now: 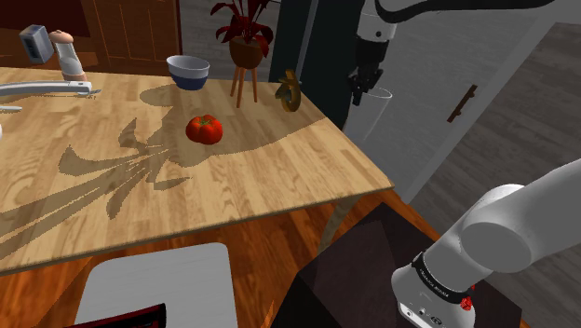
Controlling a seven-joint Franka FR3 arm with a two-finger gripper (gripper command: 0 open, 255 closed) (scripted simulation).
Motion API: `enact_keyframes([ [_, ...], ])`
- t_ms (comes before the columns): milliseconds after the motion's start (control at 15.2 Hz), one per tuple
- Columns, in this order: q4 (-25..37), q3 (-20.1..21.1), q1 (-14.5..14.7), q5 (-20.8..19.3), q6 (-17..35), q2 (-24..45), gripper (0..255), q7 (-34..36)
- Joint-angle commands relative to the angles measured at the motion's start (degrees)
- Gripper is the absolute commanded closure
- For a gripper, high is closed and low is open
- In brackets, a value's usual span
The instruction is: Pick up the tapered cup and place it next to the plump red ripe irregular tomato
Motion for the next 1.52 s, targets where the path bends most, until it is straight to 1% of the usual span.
enact_keyframes([
  [0,1.71,0.07,0.03,0.05,-1.59,0.11,255,-0.15],
  [726,10.69,0.25,0.01,0.14,-9.61,1.01,255,-1.20],
  [1122,17.28,4.37,2.45,1.17,-8.53,9.64,255,5.54],
  [1452,24.95,7.29,4.73,0.95,-8.58,18.04,255,10.89],
])
